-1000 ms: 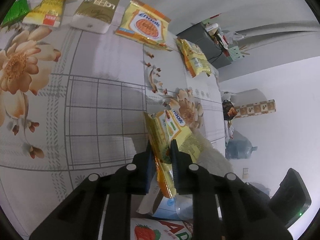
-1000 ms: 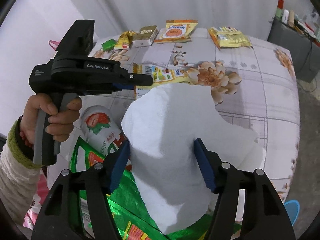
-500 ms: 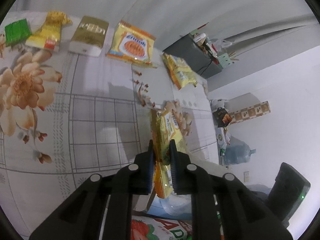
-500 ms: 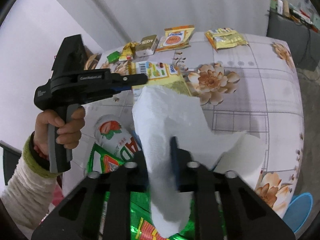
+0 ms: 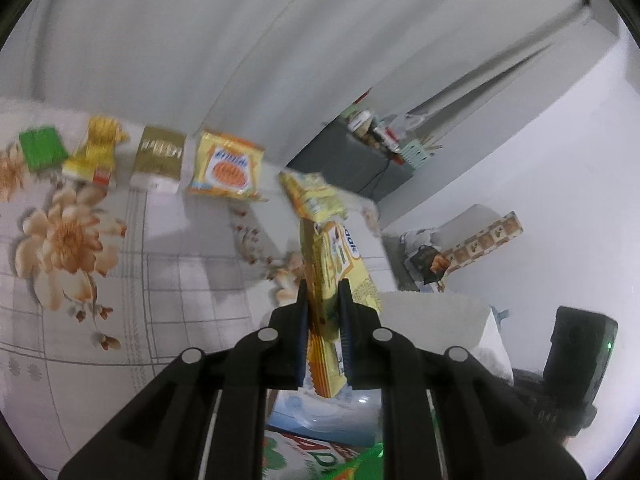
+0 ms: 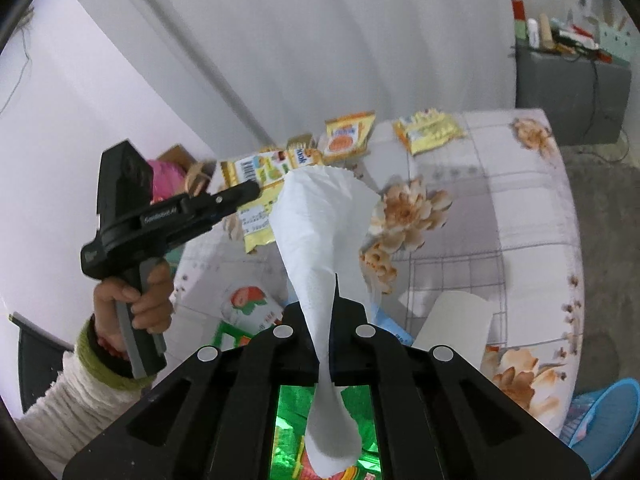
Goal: Collect trash
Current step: 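Carry wrapper and tissue to the blue wastebasket and open both grippers over it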
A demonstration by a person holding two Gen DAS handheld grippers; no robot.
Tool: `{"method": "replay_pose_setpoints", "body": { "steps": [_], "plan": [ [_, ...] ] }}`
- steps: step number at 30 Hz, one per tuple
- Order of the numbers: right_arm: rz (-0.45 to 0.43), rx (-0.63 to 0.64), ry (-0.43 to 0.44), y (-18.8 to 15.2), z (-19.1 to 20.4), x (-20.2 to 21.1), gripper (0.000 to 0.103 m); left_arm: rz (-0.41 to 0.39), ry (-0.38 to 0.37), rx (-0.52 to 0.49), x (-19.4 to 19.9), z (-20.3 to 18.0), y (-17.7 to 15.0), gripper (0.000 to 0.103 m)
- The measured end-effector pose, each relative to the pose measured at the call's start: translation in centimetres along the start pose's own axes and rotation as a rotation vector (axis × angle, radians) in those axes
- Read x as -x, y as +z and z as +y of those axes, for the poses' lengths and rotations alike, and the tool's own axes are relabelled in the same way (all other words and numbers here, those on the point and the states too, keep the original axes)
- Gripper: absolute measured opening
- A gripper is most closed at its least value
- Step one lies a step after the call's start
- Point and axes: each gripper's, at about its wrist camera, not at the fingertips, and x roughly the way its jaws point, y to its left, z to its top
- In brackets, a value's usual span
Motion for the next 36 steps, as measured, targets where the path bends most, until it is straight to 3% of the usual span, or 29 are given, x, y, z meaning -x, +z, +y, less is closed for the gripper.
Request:
{"method": "replay_pose_setpoints", "body": {
  "steps": [10,17,22,30,36],
  "plan": [
    [-0.170,-0.040,0.023,-1.8,-0.2,7.9,0.001,-0.068,-0.025,-0.208,5.6,-8.7,-2.0,0.013],
    [-0.307,-0.134,0.008,-6.7,-2.7,14.5,0.001,-0.029,-0.092,-0.293,6.4,-14.3,-5.3,0.013],
    [-0.375,-0.261,-0.024,-11.5,-6.0,17.9,0.001,0.046,-0.148,-0.353,4.6,-18.1,-8.3,0.013],
    [-0.466,-0.461,-0.065,-18.7,-10.8,21.7,0.001,0.191,-0.174,-0.451,-0.3,-24.1,-13.4,0.013],
    [-0.531,-0.541,-0.105,-21.9,-12.8,24.2,0.002,0.247,-0.185,-0.526,-3.5,-29.0,-17.1,0.013]
  ]
}}
